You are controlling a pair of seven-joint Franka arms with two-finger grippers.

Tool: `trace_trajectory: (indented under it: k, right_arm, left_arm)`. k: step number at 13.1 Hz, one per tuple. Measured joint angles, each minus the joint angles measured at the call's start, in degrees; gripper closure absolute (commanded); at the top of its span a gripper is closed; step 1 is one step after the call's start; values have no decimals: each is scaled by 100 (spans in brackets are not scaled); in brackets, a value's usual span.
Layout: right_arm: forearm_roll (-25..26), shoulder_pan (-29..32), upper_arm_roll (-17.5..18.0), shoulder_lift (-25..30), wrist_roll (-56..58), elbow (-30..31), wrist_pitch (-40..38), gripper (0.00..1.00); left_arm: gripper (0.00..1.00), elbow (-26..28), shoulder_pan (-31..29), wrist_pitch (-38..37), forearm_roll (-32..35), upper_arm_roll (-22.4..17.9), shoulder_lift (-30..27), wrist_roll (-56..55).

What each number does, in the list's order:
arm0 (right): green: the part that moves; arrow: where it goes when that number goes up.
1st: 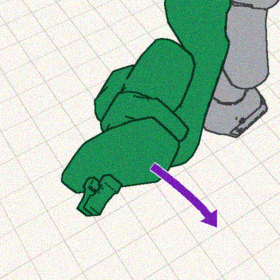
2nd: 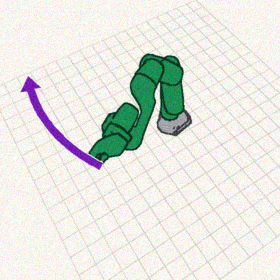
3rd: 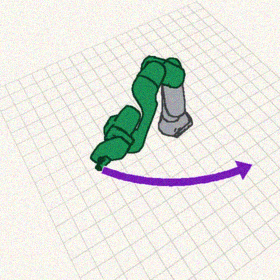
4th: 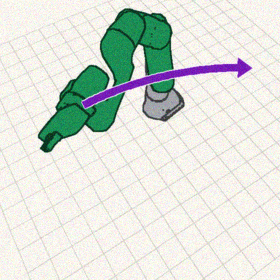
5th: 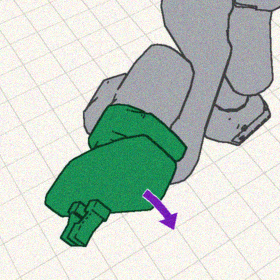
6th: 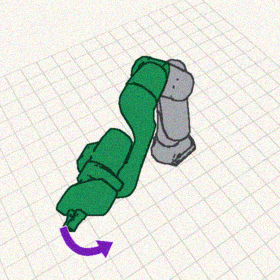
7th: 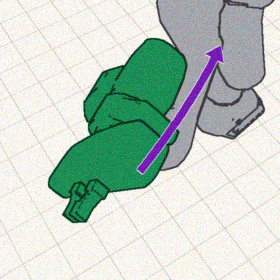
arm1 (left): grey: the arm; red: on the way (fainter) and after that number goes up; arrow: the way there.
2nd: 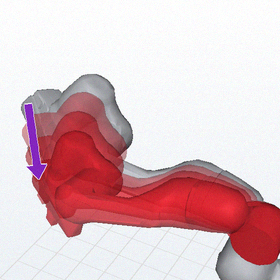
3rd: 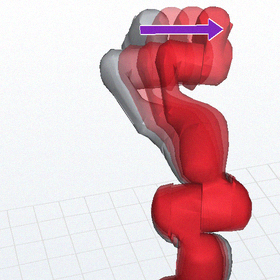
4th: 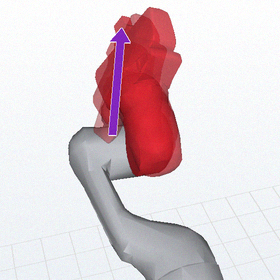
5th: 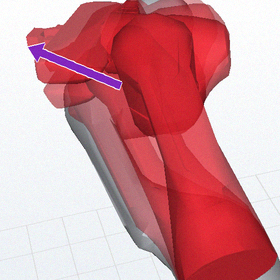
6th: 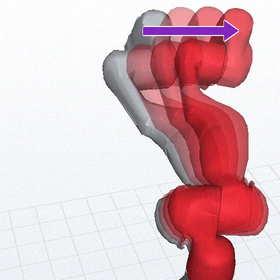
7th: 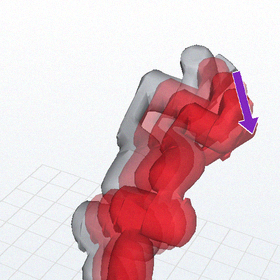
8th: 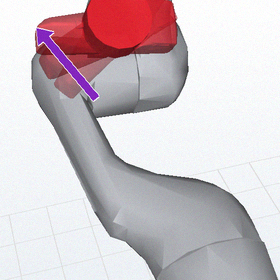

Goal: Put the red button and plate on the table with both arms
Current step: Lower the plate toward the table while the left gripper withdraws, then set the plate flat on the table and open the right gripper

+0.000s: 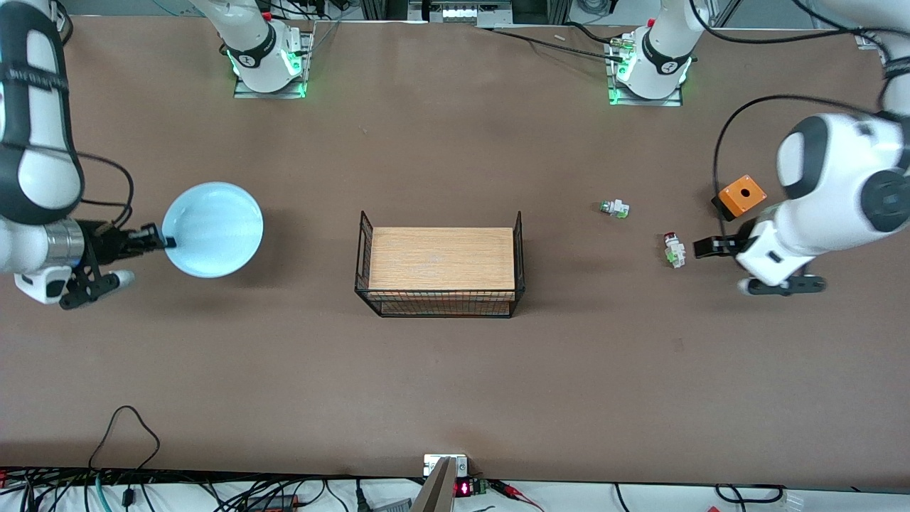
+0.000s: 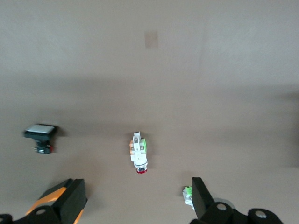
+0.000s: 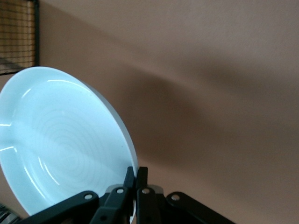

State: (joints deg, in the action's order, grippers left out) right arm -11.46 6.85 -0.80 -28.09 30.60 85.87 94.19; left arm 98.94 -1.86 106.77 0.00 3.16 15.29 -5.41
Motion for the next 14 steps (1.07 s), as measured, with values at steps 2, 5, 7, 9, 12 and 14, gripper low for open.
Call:
trace_trajectory:
  k: [2, 5, 7, 9, 12, 14]
  right_arm:
    - [-1, 116, 3, -406, 395, 13, 579, 100]
    - [-256, 257, 4, -1042, 1030, 26, 1482, 100]
    - [-526, 306, 4, -1401, 1338, 24, 1895, 100]
    - [-600, 316, 7, -1648, 1413, 17, 2205, 99]
    - [-741, 317, 35, -1769, 1423, 13, 2379, 92]
    - [-800, 317, 41, -1787, 1423, 12, 2383, 80]
  left_arm:
    - [0, -632, 0, -401, 0, -4, 2, 0]
    - [0, -1432, -9, -971, 0, -37, 12, 0]
    - [0, -1741, -13, -1114, 0, -50, 17, 0]
    - [0, -1833, -13, -1378, 0, -60, 21, 0]
    - [0, -1835, -21, -1506, 0, -70, 36, 32]
    - [0, -1835, -42, -1497, 0, -70, 42, 130]
